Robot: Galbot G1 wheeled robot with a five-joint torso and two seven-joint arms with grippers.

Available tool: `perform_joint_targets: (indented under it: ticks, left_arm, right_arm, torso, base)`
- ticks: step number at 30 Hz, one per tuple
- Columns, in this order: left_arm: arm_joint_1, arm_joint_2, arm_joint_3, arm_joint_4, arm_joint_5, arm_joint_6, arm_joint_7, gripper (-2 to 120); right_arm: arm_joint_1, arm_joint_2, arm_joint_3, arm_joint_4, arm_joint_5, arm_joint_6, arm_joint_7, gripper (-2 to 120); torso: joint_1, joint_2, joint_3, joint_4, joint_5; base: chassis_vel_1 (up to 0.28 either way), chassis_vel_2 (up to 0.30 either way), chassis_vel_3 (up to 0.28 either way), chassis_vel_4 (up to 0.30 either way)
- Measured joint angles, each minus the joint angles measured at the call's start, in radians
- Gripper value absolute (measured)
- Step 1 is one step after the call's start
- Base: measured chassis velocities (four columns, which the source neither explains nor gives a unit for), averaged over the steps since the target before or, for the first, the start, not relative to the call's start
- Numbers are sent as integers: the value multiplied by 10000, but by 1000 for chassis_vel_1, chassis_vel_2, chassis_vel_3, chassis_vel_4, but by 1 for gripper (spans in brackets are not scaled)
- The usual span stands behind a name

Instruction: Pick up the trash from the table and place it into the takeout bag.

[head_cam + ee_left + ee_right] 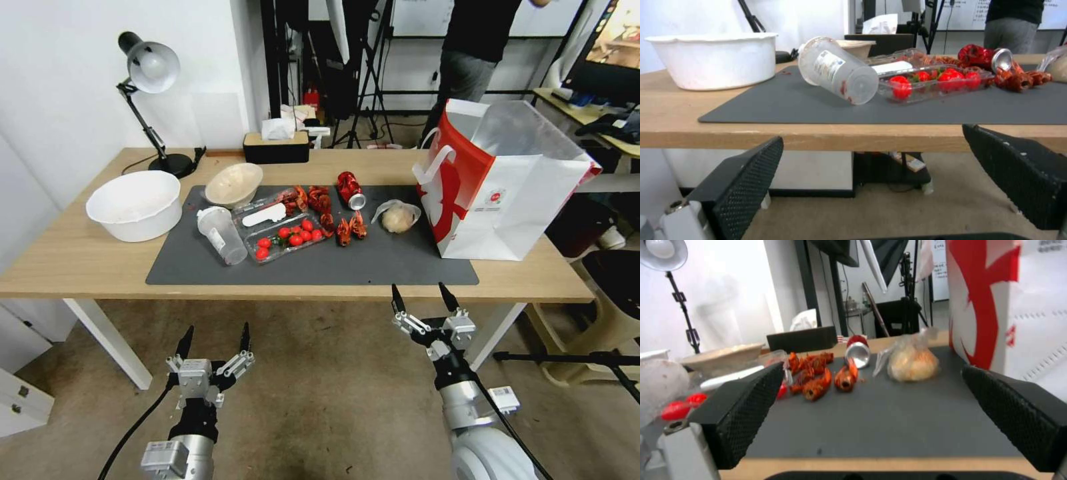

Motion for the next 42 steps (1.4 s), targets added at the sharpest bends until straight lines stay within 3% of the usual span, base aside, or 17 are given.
perform_joint_targets:
  ticks: [5,17,24,28,42]
  left_arm:
    - [12,4,-10,-2,17,-1,0,100]
    - [105,67,23,-172,41,18,45,100]
    - [-13,233,93,-179,8,168,56,100]
    - [-4,256,96,-172,-4,197,59,100]
    - [58,345,-72,-234,-51,207,55,100]
  right_arm:
    - [433,-52,-33,30,155,-337,30,100]
    - [2717,-445,-584,-63,1031,-2205,595,100]
    - [3656,-482,-845,-293,1226,-3472,1529,100]
    - [4661,-467,-1185,-797,1237,-4549,2158,100]
    - [6454,-514,-1799,-2100,1501,-6091,2991,100]
  torso:
    - [0,0,0,0,0]
    - [0,-1,1,2,2]
    - [0,-1,1,-2,-1]
    - [0,-1,1,2,-1]
    - [0,-1,1,0,0]
  base:
    - [0,0,0,0]
    - [0,0,0,0]
    - [0,0,0,0]
    - [0,0,0,0]
    - [0,0,0,0]
